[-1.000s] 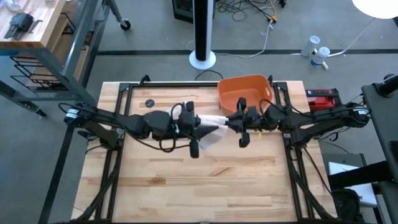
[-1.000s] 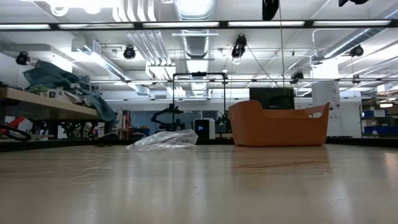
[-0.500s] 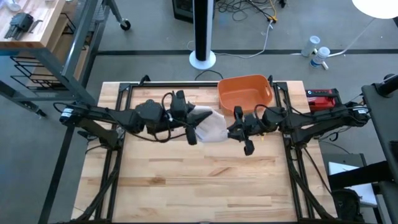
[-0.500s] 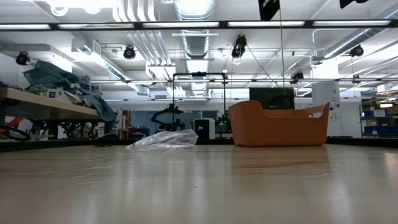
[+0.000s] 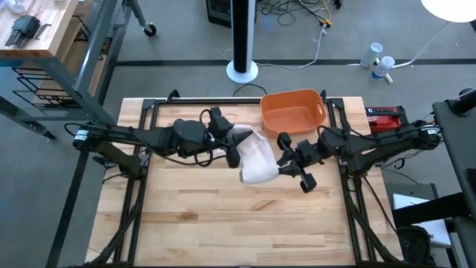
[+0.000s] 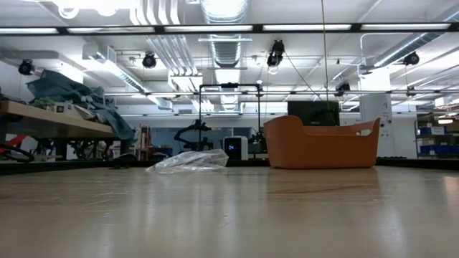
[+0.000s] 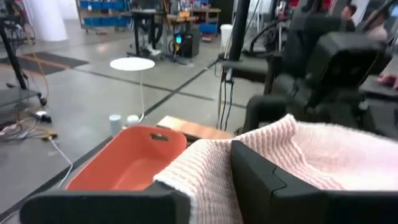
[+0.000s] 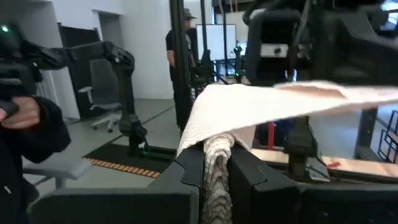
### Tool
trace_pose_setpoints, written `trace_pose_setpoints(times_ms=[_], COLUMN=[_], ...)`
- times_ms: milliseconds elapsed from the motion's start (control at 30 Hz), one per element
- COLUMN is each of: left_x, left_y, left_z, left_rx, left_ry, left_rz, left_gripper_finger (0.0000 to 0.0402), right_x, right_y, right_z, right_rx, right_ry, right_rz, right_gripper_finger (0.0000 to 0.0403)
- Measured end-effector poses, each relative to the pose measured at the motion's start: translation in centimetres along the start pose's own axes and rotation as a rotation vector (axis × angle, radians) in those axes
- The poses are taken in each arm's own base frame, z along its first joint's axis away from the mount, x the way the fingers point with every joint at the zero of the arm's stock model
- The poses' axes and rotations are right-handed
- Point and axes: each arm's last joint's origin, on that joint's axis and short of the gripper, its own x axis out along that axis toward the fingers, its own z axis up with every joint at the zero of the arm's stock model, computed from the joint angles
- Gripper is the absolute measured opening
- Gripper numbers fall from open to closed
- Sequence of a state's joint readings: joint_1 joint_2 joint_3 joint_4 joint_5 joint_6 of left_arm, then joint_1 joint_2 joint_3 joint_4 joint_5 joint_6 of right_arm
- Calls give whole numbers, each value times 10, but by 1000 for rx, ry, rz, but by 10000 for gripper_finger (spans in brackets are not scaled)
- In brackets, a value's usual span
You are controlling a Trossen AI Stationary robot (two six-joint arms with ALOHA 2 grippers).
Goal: Roll bandage
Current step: Roll the brown bandage
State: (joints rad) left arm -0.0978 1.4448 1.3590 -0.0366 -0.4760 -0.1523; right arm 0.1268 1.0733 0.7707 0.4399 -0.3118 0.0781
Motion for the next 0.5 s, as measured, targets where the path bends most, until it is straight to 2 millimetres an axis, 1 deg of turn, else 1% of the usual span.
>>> trace_pose_setpoints(times_ms=[167,300,400,500], left_x=[0,-1,-1,-1], left_y=[0,0,-2,-2], left_z=[-9,-13,-13,-12], left_rx=[-6,4,2,34], left_ry=[88,124,135,124], left_rz=[-34,-60,-111,-120], left_gripper_finger=[62,64,78,103], right_x=[-1,-5,-10,-17], right_y=[2,5,7,10], right_z=[11,21,28,35], right_rx=[-28,-52,-69,-69], right_ry=[-32,-68,-95,-125], right_rz=[29,38,47,48], right_gripper_finger=[26,26,26,26])
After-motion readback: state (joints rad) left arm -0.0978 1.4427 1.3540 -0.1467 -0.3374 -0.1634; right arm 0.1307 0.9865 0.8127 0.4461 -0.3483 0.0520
